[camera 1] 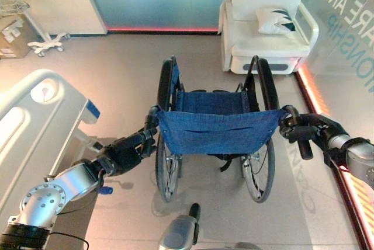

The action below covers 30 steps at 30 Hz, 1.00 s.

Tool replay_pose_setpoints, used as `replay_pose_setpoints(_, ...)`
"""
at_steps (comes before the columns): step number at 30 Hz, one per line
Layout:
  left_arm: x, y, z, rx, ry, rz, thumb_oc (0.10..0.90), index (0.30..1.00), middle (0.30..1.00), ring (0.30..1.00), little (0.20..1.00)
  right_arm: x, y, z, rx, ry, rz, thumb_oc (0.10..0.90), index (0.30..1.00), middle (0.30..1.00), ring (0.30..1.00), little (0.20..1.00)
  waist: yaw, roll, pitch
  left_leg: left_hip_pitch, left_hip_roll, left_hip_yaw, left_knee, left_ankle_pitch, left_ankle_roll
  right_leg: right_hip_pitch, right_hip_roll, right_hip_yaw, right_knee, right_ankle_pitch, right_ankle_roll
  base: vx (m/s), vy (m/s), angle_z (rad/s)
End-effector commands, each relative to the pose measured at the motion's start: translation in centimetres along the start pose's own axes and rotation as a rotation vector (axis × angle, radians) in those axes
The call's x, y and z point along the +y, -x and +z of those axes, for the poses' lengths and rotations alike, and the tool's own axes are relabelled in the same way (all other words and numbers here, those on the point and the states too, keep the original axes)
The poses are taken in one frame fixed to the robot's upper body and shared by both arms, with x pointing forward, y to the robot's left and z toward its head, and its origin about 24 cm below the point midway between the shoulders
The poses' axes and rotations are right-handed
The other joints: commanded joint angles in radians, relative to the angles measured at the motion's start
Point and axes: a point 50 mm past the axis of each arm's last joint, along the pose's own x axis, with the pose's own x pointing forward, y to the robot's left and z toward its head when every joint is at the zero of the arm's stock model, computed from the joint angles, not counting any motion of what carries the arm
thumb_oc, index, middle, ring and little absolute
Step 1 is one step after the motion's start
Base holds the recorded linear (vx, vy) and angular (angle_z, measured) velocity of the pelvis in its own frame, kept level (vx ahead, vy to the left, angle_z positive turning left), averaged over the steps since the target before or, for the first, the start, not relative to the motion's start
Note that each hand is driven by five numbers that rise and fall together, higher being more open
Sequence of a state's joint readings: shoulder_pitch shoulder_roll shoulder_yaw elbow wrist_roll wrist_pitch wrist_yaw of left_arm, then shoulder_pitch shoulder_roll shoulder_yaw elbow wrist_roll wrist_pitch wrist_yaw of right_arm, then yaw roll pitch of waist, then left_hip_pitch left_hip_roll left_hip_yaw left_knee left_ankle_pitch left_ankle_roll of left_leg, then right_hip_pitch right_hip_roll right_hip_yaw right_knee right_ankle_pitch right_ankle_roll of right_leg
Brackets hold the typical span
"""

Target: Push the wheelchair next to the bed

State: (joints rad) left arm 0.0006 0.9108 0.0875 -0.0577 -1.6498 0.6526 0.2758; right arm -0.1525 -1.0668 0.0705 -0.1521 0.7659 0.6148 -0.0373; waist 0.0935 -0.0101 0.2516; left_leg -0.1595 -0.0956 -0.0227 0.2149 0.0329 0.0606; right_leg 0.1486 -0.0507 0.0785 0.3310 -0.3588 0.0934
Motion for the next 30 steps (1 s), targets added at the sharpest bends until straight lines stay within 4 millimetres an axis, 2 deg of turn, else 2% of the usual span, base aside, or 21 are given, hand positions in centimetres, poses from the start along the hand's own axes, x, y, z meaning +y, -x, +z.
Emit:
replay_pose_setpoints(1,-2.5,1.6,4.5,-0.148,-0.075,-0.213,0.400,0.300,0.300,0.300,0.300,3.0,1.1,7.2,-0.394,0.070,0.222,0.400,0.300,0.300,0.300,0.300,0.037,-0.004,-0.183,-0.057,-0.039,-0.002,-0.080,0.081,-0.019,-0.003,0.157,-0.023,0.254,0.483,0.066,0.20,0.092,0.04)
replay_pose_setpoints(3,-2.5,1.6,4.7,-0.148,-0.080,-0.222,0.400,0.300,0.300,0.300,0.300,3.0,0.9,7.4,-0.398,0.069,0.221,0.400,0.300,0.300,0.300,0.300,0.030,-0.009,-0.176,-0.039,-0.051,-0.005,-0.072,0.059,-0.010,-0.046,0.149,-0.034,0.312,0.489,0.074,0.19,0.072,0.32)
replay_pose_setpoints(4,-2.8,1.6,5.0,-0.146,-0.085,-0.239,0.400,0.300,0.300,0.300,0.300,2.9,0.4,7.8,-0.402,0.081,0.223,0.400,0.300,0.300,0.300,0.300,0.024,-0.001,-0.166,-0.025,-0.057,-0.012,-0.050,0.041,-0.005,-0.107,0.118,-0.069,0.301,0.451,0.059,0.21,0.056,0.26)
replay_pose_setpoints(6,-2.9,1.7,5.2,-0.143,-0.090,-0.246,0.400,0.300,0.300,0.300,0.300,2.8,0.3,8.2,-0.403,0.098,0.219,0.400,0.300,0.300,0.300,0.300,0.019,0.003,-0.161,-0.022,-0.059,-0.015,-0.034,0.042,-0.008,-0.117,0.102,-0.093,0.252,0.412,0.041,0.20,-0.002,0.01)
replay_pose_setpoints(8,-3.1,1.8,5.8,-0.142,-0.088,-0.250,0.400,0.300,0.300,0.300,0.300,2.2,0.4,9.5,-0.424,0.121,0.214,0.400,0.300,0.300,0.300,0.300,0.012,0.009,-0.146,-0.021,-0.063,-0.032,0.033,0.056,-0.023,-0.129,0.072,-0.130,0.072,0.327,-0.008,0.23,-0.106,-0.07)
replay_pose_setpoints(10,-3.2,1.6,6.1,-0.151,-0.085,-0.242,0.400,0.300,0.300,0.300,0.300,1.9,0.4,10.3,-0.441,0.135,0.213,0.400,0.300,0.300,0.300,0.300,0.007,0.013,-0.131,-0.022,-0.065,-0.055,0.082,0.065,-0.039,-0.129,0.051,-0.150,-0.022,0.302,-0.031,0.22,-0.136,-0.08)
replay_pose_setpoints(11,-3.5,1.3,6.5,-0.169,-0.084,-0.236,0.400,0.300,0.300,0.300,0.300,1.6,0.3,11.3,-0.456,0.149,0.214,0.400,0.300,0.300,0.300,0.300,0.001,0.015,-0.111,-0.004,-0.067,-0.082,0.115,0.041,-0.052,-0.143,0.011,-0.151,-0.105,0.320,-0.025,0.22,-0.144,0.49)
replay_pose_setpoints(14,-4.0,1.2,6.7,-0.189,-0.103,-0.238,0.400,0.300,0.300,0.300,0.300,1.7,0.4,12.5,-0.473,0.163,0.219,0.400,0.300,0.300,0.300,0.300,-0.019,0.021,-0.089,0.064,-0.059,-0.117,0.111,-0.041,-0.049,-0.195,-0.045,-0.108,-0.155,0.382,0.011,0.21,-0.176,0.56)
replay_pose_setpoints(15,-4.2,1.3,6.7,-0.197,-0.113,-0.241,0.400,0.300,0.300,0.300,0.300,1.8,0.6,12.9,-0.480,0.166,0.221,0.400,0.300,0.300,0.300,0.300,-0.031,0.021,-0.081,0.091,-0.053,-0.126,0.104,-0.075,-0.046,-0.228,-0.063,-0.080,-0.168,0.415,0.027,0.24,-0.278,0.30)
replay_pose_setpoints(16,-4.5,1.5,6.7,-0.204,-0.132,-0.247,0.400,0.300,0.300,0.300,0.300,2.1,0.7,13.2,-0.486,0.170,0.224,0.400,0.300,0.300,0.300,0.300,-0.044,0.011,-0.073,0.127,-0.049,-0.142,0.095,-0.141,-0.041,-0.276,-0.095,-0.032,-0.190,0.479,0.051,0.28,-0.342,0.21)
replay_pose_setpoints(18,-5.0,1.7,6.7,-0.211,-0.150,-0.246,0.400,0.300,0.300,0.300,0.300,2.5,1.0,13.5,-0.496,0.176,0.236,0.400,0.300,0.300,0.300,0.300,-0.051,0.002,-0.067,0.161,-0.020,-0.166,0.098,-0.184,-0.047,-0.311,-0.108,0.005,-0.185,0.506,0.068,0.29,-0.378,0.19)
replay_pose_setpoints(19,-5.0,1.8,6.7,-0.214,-0.151,-0.244,0.400,0.300,0.300,0.300,0.300,2.5,1.1,13.6,-0.499,0.179,0.240,0.400,0.300,0.300,0.300,0.300,-0.051,0.002,-0.067,0.165,-0.015,-0.168,0.098,-0.186,-0.048,-0.313,-0.107,0.006,-0.181,0.505,0.069,0.28,-0.440,0.33)
replay_pose_setpoints(20,-5.2,2.1,6.7,-0.219,-0.156,-0.250,0.400,0.300,0.300,0.300,0.300,2.7,1.2,13.8,-0.504,0.184,0.249,0.400,0.300,0.300,0.300,0.300,-0.037,-0.008,-0.078,0.169,0.018,-0.170,0.103,-0.178,-0.061,-0.284,-0.116,-0.023,-0.210,0.485,0.075,0.19,-0.328,0.42)
replay_pose_setpoints(22,-5.3,2.1,6.5,-0.219,-0.159,-0.254,0.400,0.300,0.300,0.300,0.300,2.9,1.3,13.9,-0.504,0.188,0.253,0.400,0.300,0.300,0.300,0.300,-0.028,-0.012,-0.088,0.162,0.041,-0.175,0.120,-0.156,-0.071,-0.270,-0.109,-0.041,-0.212,0.468,0.071,0.19,-0.342,0.48)
replay_pose_setpoints(23,-5.3,2.2,6.2,-0.220,-0.164,-0.259,0.400,0.300,0.300,0.300,0.300,2.9,1.2,14.1,-0.502,0.193,0.255,0.400,0.300,0.300,0.300,0.300,-0.021,-0.016,-0.096,0.159,0.060,-0.183,0.137,-0.133,-0.079,-0.266,-0.097,-0.051,-0.206,0.456,0.063,0.25,-0.438,0.56)
replay_pose_setpoints(24,-5.4,2.4,5.9,-0.219,-0.164,-0.259,0.400,0.300,0.300,0.300,0.300,2.8,1.1,14.1,-0.497,0.199,0.255,0.400,0.300,0.300,0.300,0.300,-0.011,-0.026,-0.109,0.149,0.090,-0.187,0.173,-0.087,-0.092,-0.252,-0.075,-0.065,-0.208,0.437,0.042,0.23,-0.402,0.55)
replay_pose_setpoints(25,-5.4,2.4,5.8,-0.219,-0.158,-0.256,0.400,0.300,0.300,0.300,0.300,2.9,1.1,14.2,-0.495,0.204,0.257,0.400,0.300,0.300,0.300,0.300,-0.009,-0.029,-0.114,0.138,0.096,-0.189,0.196,-0.066,-0.094,-0.245,-0.068,-0.075,-0.214,0.432,0.032,0.23,-0.381,0.40)
replay_pose_setpoints(26,-5.4,2.4,5.7,-0.226,-0.150,-0.249,0.400,0.300,0.300,0.300,0.300,3.0,1.0,14.2,-0.495,0.209,0.259,0.400,0.300,0.300,0.300,0.300,-0.002,-0.035,-0.118,0.126,0.100,-0.188,0.219,-0.041,-0.095,-0.235,-0.062,-0.085,-0.223,0.428,0.023,0.21,-0.359,0.44)
replay_pose_setpoints(27,-5.2,2.5,5.7,-0.232,-0.132,-0.247,0.400,0.300,0.300,0.300,0.300,3.2,0.9,14.4,-0.494,0.225,0.262,0.400,0.300,0.300,0.300,0.300,0.005,-0.045,-0.123,0.078,0.095,-0.177,0.323,0.013,-0.096,-0.212,-0.041,-0.095,-0.231,0.415,-0.004,0.16,-0.280,0.47)
replay_pose_setpoints(28,-5.2,2.5,5.7,-0.233,-0.131,-0.247,0.400,0.300,0.300,0.300,0.300,3.3,0.9,14.4,-0.494,0.226,0.263,0.400,0.300,0.300,0.300,0.300,0.003,-0.044,-0.124,0.074,0.095,-0.178,0.328,0.011,-0.097,-0.214,-0.040,-0.096,-0.231,0.415,-0.004,0.19,-0.307,0.59)
replay_pose_setpoints(30,-4.8,2.6,5.5,-0.246,-0.111,-0.250,0.400,0.300,0.300,0.300,0.300,3.8,0.9,14.6,-0.491,0.255,0.280,0.400,0.300,0.300,0.300,0.300,0.014,-0.058,-0.124,-0.018,0.058,-0.150,0.537,0.053,-0.091,-0.183,-0.014,-0.113,-0.232,0.397,-0.045,0.18,-0.261,0.20)
